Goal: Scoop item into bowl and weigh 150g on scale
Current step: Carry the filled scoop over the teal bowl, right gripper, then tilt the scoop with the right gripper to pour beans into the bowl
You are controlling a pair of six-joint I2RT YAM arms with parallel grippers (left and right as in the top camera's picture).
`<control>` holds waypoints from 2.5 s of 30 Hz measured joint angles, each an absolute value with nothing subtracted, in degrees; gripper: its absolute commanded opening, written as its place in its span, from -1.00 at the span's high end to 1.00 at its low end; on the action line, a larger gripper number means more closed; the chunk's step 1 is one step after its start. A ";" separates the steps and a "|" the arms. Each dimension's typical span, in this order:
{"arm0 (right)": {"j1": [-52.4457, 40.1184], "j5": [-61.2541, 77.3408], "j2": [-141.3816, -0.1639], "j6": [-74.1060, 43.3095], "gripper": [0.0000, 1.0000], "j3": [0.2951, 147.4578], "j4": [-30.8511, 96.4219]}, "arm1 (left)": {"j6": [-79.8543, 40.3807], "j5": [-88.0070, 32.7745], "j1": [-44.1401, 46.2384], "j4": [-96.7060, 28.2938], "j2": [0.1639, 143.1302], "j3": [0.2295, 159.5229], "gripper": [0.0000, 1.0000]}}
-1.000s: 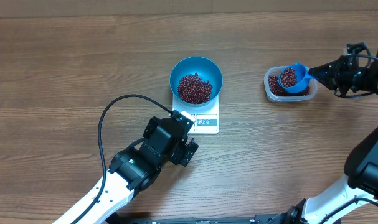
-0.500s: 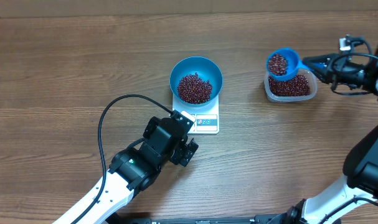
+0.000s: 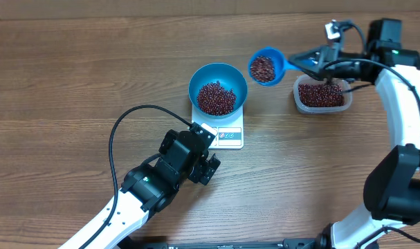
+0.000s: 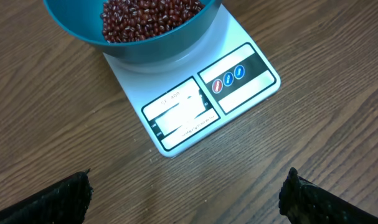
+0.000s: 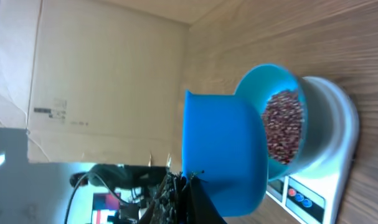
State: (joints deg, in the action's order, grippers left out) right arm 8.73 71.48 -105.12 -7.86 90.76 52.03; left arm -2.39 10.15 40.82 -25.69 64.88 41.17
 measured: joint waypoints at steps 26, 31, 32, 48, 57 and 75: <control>-21.65 17.41 -101.12 -20.51 0.92 90.76 44.58 | -2.39 10.15 40.82 -25.69 64.88 41.17 -0.99; -25.41 9.06 -101.12 -13.98 0.92 90.76 44.21 | -2.39 10.15 40.82 -25.69 64.88 41.17 -0.99; -26.11 7.90 -101.12 -12.73 0.92 90.76 44.12 | -2.39 10.15 40.82 -25.69 64.88 41.17 -0.99; -35.24 -7.44 -101.12 -0.84 0.92 90.76 44.01 | -2.39 10.15 40.82 -25.69 64.88 41.17 -0.99; -36.40 -12.64 -101.12 0.21 0.92 90.76 43.94 | -2.39 10.15 40.82 -25.69 64.88 41.17 -0.99; -36.40 -13.52 -101.10 0.23 0.92 90.76 43.75 | -2.39 10.15 40.82 -25.69 64.88 41.17 -0.99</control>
State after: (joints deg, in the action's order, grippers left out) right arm -36.40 -13.52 -101.10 0.23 90.76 43.75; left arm -2.39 10.15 40.82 -25.69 64.88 41.17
